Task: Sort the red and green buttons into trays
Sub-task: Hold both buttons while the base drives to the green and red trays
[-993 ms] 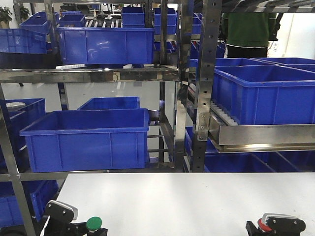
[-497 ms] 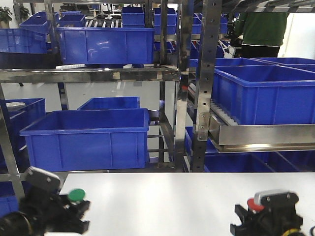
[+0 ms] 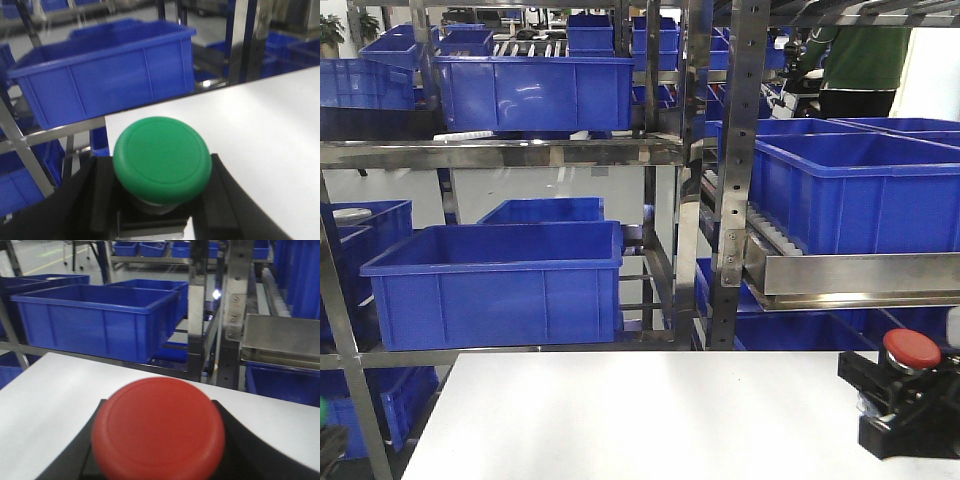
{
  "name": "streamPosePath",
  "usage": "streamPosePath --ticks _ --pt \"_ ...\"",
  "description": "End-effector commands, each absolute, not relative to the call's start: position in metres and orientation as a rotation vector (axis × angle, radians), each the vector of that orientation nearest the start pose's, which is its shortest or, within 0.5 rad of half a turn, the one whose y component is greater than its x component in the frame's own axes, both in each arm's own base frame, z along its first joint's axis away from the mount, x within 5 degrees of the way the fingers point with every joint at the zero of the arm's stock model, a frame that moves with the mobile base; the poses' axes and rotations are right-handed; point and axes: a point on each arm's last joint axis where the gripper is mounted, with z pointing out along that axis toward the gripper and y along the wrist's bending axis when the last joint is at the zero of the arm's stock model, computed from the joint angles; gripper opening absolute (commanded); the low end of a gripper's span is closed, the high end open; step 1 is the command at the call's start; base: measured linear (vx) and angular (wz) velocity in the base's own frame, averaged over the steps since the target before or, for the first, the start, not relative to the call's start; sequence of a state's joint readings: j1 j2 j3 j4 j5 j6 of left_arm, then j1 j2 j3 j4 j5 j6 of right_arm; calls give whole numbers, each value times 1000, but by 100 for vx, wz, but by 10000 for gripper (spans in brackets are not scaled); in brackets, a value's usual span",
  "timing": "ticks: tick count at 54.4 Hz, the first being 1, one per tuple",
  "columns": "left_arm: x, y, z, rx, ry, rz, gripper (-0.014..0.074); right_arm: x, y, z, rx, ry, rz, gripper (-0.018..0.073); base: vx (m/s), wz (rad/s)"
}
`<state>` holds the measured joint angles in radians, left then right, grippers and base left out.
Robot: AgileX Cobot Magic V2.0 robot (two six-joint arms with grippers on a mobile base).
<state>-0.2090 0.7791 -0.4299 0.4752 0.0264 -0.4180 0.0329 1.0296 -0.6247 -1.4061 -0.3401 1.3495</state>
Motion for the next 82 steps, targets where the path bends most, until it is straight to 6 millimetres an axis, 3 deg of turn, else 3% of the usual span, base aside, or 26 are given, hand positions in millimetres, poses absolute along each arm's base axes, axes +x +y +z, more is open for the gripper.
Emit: streamPosePath --ticks 1,8,17,50,82 --pt "138 -32 300 223 1672 -149 -3 203 39 320 -316 1784 327 2 0 0" --pt "117 -26 303 206 1607 -146 -3 197 39 320 -379 1804 287 2 0 0" --pt "105 -23 305 194 1568 -141 -3 196 39 319 -402 1807 274 2 0 0" --pt "106 -23 304 193 1575 -138 -3 196 39 319 -403 1807 276 2 1 6" --pt "106 -23 304 193 1575 -138 -3 196 39 320 -403 1804 275 2 4 59"
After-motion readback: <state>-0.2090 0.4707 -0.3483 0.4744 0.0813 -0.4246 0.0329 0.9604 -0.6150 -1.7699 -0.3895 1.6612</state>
